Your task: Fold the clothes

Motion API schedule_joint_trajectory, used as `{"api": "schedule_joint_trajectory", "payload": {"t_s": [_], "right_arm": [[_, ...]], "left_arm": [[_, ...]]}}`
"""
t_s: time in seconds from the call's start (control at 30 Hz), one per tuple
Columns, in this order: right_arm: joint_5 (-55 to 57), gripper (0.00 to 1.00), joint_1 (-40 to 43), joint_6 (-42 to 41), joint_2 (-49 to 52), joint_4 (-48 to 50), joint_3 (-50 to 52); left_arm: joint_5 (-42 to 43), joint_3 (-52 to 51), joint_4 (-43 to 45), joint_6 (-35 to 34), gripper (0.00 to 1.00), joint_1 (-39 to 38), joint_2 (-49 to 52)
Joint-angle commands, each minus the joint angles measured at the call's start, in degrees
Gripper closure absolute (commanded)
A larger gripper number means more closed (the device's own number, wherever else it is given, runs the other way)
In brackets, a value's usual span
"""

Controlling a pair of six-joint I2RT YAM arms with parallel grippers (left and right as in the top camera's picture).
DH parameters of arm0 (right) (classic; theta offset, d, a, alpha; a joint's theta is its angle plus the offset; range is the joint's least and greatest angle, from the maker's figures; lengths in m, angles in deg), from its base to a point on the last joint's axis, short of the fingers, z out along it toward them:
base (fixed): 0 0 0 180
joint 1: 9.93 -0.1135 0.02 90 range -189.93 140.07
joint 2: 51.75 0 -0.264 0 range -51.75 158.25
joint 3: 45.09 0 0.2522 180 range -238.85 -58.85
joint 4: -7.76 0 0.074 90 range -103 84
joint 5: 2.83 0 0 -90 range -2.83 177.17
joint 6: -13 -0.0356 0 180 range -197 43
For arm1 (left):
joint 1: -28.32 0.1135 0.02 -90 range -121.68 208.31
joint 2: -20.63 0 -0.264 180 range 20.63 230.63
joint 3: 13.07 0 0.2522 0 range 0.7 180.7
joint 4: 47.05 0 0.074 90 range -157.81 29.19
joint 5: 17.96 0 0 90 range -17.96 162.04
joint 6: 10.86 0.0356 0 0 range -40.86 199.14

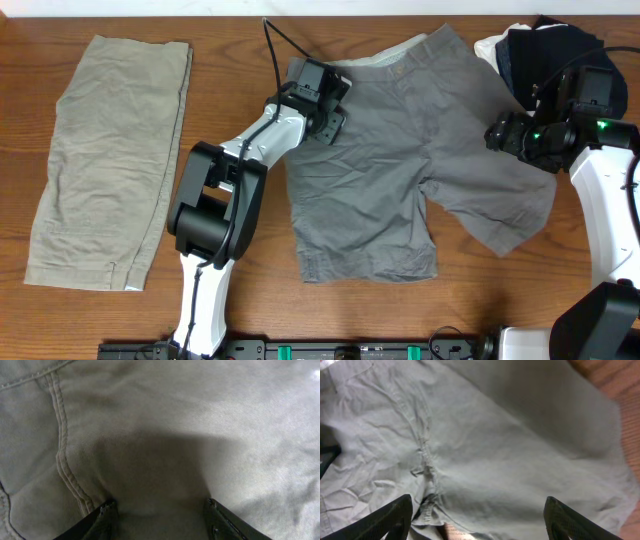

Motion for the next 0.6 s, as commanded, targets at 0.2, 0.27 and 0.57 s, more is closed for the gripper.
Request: {"api": "schedule_joint_trajectory", "payload": {"t_s": [0.2,0.27,0.57], "right_arm": [[-0.28,0.18,-0.81,-0.04,-0.35,-0.02,-1.01],[-0.28,0.18,-0.81,-0.04,-0.35,-0.07,-1.01],[-0.31,0.16,-1.86,-0.04,-0.35,0.98,-1.01]], "left_arm": [[-4.63,-0.07,-6.45,-15.72,0.43,7.52,1.53],[-4.61,-0.07,-8.07,-19.32,0.43,9.53,1.53],[-1.53,-0.07,-23.74,-26.29,0.32,17.57,1.53]]}}
